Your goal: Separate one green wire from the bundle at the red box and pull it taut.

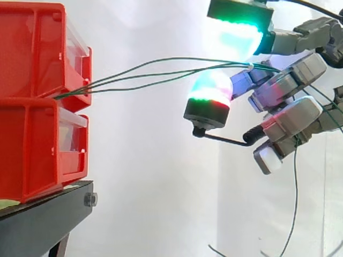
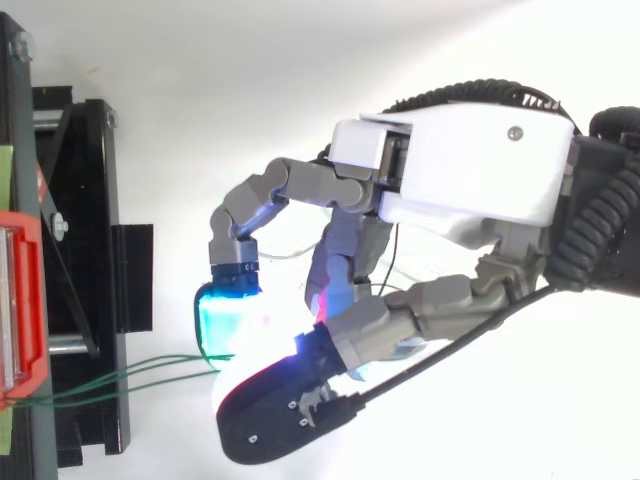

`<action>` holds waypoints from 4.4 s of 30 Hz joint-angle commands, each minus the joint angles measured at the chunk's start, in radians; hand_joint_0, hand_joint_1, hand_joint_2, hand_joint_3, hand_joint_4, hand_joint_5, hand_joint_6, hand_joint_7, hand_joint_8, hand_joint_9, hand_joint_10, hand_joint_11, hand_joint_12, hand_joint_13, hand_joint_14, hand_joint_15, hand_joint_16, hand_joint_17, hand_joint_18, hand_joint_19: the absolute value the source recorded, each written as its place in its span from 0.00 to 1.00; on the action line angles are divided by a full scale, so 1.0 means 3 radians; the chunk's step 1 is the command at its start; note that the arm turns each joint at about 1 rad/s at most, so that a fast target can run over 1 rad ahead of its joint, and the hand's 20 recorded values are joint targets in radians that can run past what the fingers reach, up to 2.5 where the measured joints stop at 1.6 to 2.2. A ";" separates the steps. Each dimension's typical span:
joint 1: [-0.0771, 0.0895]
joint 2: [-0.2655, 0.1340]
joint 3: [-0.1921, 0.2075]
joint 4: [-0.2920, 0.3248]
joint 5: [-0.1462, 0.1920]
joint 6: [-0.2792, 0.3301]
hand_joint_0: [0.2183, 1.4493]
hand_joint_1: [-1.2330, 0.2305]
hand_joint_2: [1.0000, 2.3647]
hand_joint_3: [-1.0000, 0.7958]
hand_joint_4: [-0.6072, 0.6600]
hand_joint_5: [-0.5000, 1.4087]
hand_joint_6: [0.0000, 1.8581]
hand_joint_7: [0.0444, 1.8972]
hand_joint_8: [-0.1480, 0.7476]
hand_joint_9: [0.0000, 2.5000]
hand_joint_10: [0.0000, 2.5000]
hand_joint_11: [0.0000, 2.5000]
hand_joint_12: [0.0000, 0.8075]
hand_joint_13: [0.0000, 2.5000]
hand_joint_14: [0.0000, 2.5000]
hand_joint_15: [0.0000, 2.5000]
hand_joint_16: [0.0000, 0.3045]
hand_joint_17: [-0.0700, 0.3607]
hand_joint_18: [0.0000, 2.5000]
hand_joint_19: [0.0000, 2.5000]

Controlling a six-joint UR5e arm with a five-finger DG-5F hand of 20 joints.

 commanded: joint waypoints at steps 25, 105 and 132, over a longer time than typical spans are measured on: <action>-0.0029 0.0087 -0.0015 -0.0480 -0.0097 -0.0050 0.16 0.41 0.00 0.28 0.67 0.21 0.28 0.63 0.50 0.55 0.01 0.49 0.50 0.45 0.01 0.31 0.21 0.49 0.33 0.25; 0.0033 0.0455 -0.0562 0.0133 -0.0046 -0.0234 0.21 0.34 0.00 0.28 0.57 0.19 0.49 0.49 0.48 0.62 0.00 0.63 0.48 0.50 0.01 0.36 0.18 0.45 0.33 0.26; 0.0033 0.0332 -0.0567 0.0466 0.0143 -0.0265 0.32 0.30 0.00 0.28 0.55 0.18 0.49 0.51 0.43 0.60 0.00 0.64 0.44 0.49 0.01 0.37 0.16 0.42 0.31 0.27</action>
